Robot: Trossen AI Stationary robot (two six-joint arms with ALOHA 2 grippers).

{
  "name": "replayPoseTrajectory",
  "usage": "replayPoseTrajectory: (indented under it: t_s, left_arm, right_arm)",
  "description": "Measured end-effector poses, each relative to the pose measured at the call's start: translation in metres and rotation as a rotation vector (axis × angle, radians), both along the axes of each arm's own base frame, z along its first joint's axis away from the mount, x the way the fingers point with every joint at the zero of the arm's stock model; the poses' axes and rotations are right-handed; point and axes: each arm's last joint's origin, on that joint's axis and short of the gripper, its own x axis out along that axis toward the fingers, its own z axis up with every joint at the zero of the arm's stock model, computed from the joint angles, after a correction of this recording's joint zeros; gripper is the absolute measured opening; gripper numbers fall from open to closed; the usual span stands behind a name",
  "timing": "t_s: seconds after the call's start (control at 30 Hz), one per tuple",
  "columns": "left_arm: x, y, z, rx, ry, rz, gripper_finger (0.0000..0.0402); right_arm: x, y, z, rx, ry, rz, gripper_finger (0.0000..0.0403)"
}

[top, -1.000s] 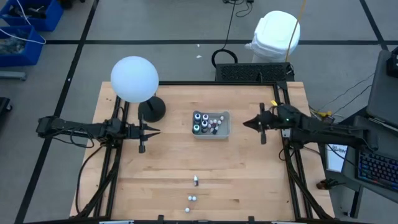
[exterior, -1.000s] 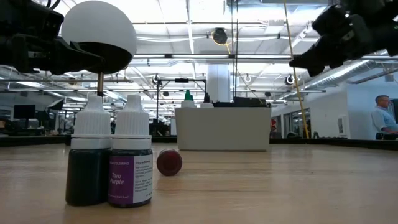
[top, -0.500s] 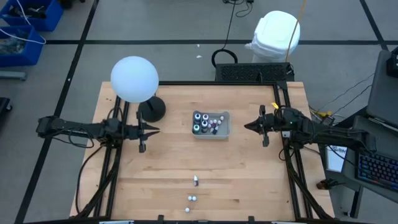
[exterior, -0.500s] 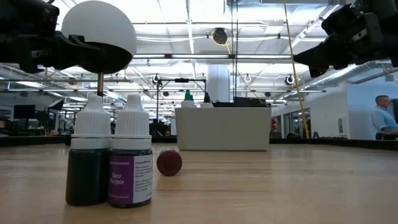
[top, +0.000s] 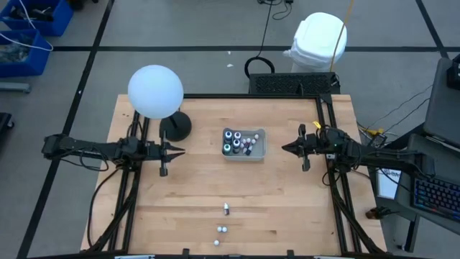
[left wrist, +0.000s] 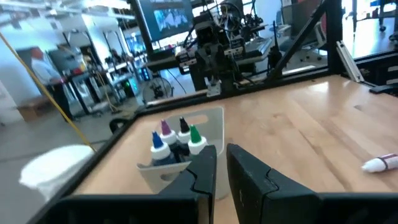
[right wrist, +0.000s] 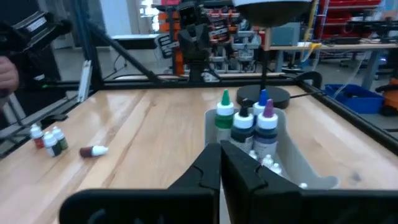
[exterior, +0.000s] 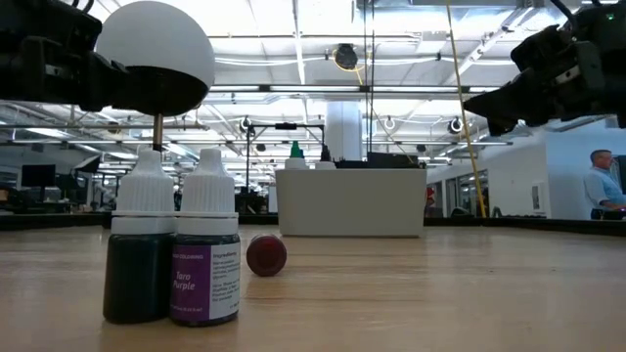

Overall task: Pick & Place food coloring
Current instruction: Put the bottom small red food coloring bottle into the gray bin

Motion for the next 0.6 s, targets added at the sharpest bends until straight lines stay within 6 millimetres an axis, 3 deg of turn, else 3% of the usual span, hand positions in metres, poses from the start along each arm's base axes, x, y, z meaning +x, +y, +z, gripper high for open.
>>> replayPoseTrajectory:
  t_s: [0.4,0.6]
  left_arm:
    - [-0.0001,0.0000,-0.0045,-0.178,0.037,0.005,0.0047]
    - [-0.0006,0.0002,-0.0104,-0.144,0.099,0.015,0.0047]
  right_arm:
    - [0.0000,0.0009,0.0066,-0.003,-0.077,0.029,0.0000]
    - [-0.0001,0.0009,0.0086,-0.034,-0.098,0.028,0.0000]
